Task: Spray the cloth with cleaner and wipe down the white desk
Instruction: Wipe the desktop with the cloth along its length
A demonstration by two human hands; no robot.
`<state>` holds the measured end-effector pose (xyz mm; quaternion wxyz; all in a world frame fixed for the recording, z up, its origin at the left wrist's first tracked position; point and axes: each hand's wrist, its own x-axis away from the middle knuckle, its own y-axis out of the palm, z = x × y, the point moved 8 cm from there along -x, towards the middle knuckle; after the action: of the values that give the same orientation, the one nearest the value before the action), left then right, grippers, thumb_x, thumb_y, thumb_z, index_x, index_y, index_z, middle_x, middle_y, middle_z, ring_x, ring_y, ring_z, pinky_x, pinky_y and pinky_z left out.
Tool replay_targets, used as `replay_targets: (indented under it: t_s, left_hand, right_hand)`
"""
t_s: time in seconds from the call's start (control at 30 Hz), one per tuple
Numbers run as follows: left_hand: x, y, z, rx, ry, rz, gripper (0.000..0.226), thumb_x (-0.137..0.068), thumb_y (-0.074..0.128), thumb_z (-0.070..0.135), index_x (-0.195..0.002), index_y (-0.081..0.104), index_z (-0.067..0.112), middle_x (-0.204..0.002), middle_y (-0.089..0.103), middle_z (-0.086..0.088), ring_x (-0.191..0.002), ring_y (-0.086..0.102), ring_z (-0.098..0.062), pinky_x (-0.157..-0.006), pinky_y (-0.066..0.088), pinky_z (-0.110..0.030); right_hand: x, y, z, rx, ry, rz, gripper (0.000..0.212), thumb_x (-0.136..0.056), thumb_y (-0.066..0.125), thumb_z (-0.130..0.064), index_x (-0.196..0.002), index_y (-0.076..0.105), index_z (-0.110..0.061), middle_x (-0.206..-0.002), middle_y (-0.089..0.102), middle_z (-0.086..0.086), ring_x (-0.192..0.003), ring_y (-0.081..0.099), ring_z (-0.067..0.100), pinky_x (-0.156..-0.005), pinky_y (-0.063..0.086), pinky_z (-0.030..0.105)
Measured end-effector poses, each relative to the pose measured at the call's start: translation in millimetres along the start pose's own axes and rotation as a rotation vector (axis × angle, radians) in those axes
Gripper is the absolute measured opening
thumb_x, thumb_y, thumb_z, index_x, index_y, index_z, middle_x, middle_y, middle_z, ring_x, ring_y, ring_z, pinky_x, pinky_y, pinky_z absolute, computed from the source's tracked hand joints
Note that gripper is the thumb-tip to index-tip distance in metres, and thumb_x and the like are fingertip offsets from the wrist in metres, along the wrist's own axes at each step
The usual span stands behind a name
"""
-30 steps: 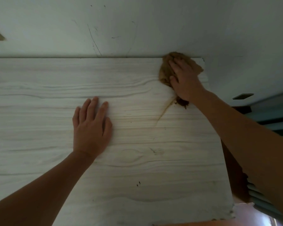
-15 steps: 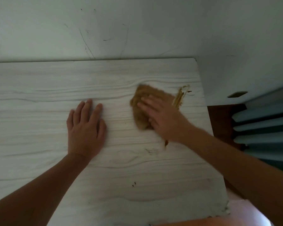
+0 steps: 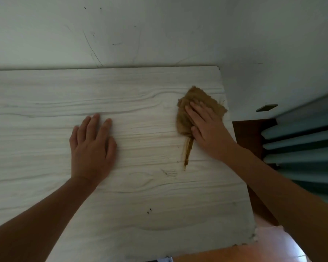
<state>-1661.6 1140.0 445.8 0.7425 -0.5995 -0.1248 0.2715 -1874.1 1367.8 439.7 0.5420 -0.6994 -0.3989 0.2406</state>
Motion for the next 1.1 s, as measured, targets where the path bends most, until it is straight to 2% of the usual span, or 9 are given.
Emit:
replay_targets:
  t_s: [0.1,0.2,0.37,0.57,0.67,0.73,0.83,0.93,1.1]
  left_hand:
    - [-0.8,0.0,0.3,-0.008,-0.003,0.006,0.056,-0.099,0.038,0.035,-0.15,0.051,0.014,-0.16,0.041,-0.018,-0.151,0.032,-0.038,-0.125,0.019,-0.055]
    - [-0.9,1.2,0.2,-0.016,-0.002,0.005,0.056,-0.1,0.038,0.035,-0.15,0.05,0.014,-0.16,0.04,-0.017,-0.151,0.032,-0.037,-0.125,0.019,-0.055]
    - [-1.0,1.7,-0.4,-0.021,0.001,0.015,0.055,-0.099,0.04,0.034,-0.149,0.051,0.014,-0.16,0.041,-0.017,-0.151,0.032,-0.037,-0.125,0.019,-0.054]
    - [-0.6,1.7,-0.2,-0.005,0.001,-0.007,0.058,-0.098,0.04,0.035,-0.15,0.05,0.013,-0.161,0.04,-0.019,-0.151,0.031,-0.039,-0.124,0.019,-0.056]
    - [-0.8,2.3,0.1,-0.011,0.0,-0.011,0.059,-0.098,0.038,0.037,-0.151,0.05,0.013,-0.16,0.039,-0.019,-0.151,0.031,-0.039,-0.124,0.019,-0.056]
    - [-1.5,2.2,-0.4,-0.019,-0.006,-0.008,0.059,-0.098,0.038,0.037,-0.15,0.05,0.013,-0.16,0.04,-0.019,-0.151,0.031,-0.039,-0.124,0.019,-0.056]
    - [-1.6,2.4,-1.0,-0.026,-0.008,-0.006,0.058,-0.098,0.038,0.037,-0.15,0.051,0.013,-0.16,0.041,-0.018,-0.151,0.032,-0.038,-0.124,0.019,-0.055]
    - [-1.5,3.6,-1.1,-0.029,-0.009,-0.015,0.058,-0.098,0.037,0.038,-0.15,0.05,0.014,-0.161,0.04,-0.017,-0.151,0.03,-0.037,-0.125,0.018,-0.053]
    - [0.4,3.0,-1.4,-0.015,-0.009,-0.014,0.058,-0.098,0.04,0.037,-0.151,0.048,0.016,-0.162,0.039,-0.017,-0.152,0.029,-0.036,-0.125,0.018,-0.053]
  right_hand:
    - [-11.2,-9.9,13.3,0.022,-0.043,-0.004,0.059,-0.1,0.034,-0.032,-0.155,0.033,-0.012,-0.161,0.03,0.009,-0.15,0.024,0.029,-0.125,0.017,0.045]
    - [-58.1,-28.7,56.9,0.014,0.102,0.1,0.055,-0.099,0.042,-0.025,-0.151,0.038,-0.008,-0.157,0.035,0.017,-0.146,0.031,0.037,-0.121,0.022,0.054]
    - [-94.0,-36.8,85.4,-0.102,0.31,0.145,0.055,-0.105,0.04,-0.02,-0.157,0.026,-0.009,-0.164,0.021,0.015,-0.152,0.016,0.034,-0.125,0.013,0.042]
    - [-25.7,-10.1,28.2,-0.015,0.112,0.079,0.061,-0.098,0.036,-0.029,-0.155,0.031,-0.009,-0.161,0.03,0.014,-0.149,0.023,0.035,-0.125,0.015,0.048]
    - [-11.8,-7.4,21.0,0.043,0.033,0.036,0.061,-0.099,0.031,-0.036,-0.156,0.031,-0.013,-0.161,0.031,0.009,-0.15,0.024,0.029,-0.125,0.013,0.042]
    - [-27.1,-14.3,33.7,0.053,0.039,0.042,0.06,-0.099,0.032,-0.036,-0.155,0.034,-0.013,-0.16,0.033,0.009,-0.148,0.027,0.028,-0.124,0.011,0.038]
    - [-66.3,-27.6,65.3,-0.023,0.134,0.121,0.063,-0.096,0.031,-0.039,-0.153,0.036,-0.011,-0.159,0.033,0.013,-0.147,0.029,0.033,-0.124,0.018,0.052]
    - [-88.3,-32.2,82.8,-0.084,0.221,0.138,0.063,-0.096,0.035,-0.034,-0.154,0.034,-0.011,-0.161,0.029,0.014,-0.148,0.025,0.037,-0.122,0.022,0.05]
    - [-44.3,-20.0,54.2,-0.081,0.104,0.117,0.061,-0.096,0.041,-0.029,-0.153,0.036,-0.009,-0.159,0.032,0.015,-0.148,0.027,0.035,-0.124,0.016,0.046]
